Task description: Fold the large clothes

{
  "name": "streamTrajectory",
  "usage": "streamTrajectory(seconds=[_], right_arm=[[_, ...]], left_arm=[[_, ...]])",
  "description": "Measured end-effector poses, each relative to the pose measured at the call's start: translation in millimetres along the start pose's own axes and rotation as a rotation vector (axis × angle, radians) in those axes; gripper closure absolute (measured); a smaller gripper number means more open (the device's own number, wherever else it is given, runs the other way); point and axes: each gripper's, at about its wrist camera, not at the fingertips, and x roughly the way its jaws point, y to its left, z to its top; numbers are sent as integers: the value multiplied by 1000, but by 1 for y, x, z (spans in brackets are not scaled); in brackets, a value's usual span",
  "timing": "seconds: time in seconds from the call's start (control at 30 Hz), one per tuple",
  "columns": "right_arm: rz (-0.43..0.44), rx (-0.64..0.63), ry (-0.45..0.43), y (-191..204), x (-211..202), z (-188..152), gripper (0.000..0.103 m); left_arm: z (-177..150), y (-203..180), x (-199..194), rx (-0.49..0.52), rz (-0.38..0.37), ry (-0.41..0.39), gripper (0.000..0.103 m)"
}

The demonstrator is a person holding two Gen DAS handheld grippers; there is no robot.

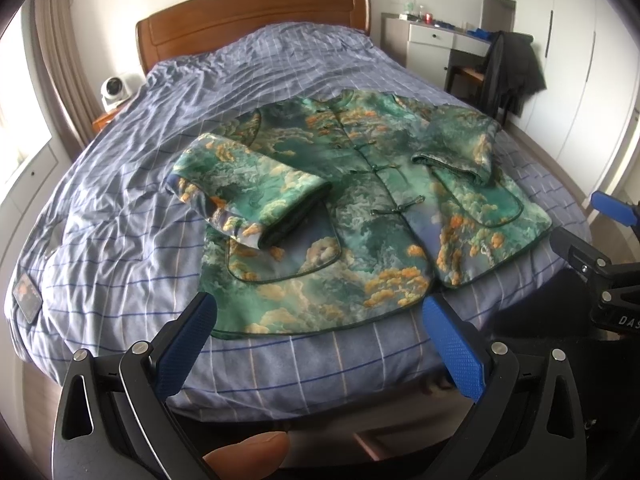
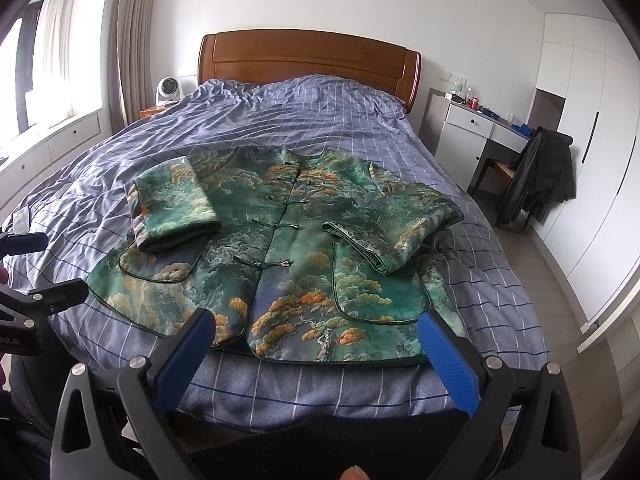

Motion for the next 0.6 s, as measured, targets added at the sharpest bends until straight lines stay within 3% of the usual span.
streamTrajectory(seconds=[0.6], right_arm=[[0,0,2,0,1,0,0]], left_arm=[[0,0,1,2,2,0,1]])
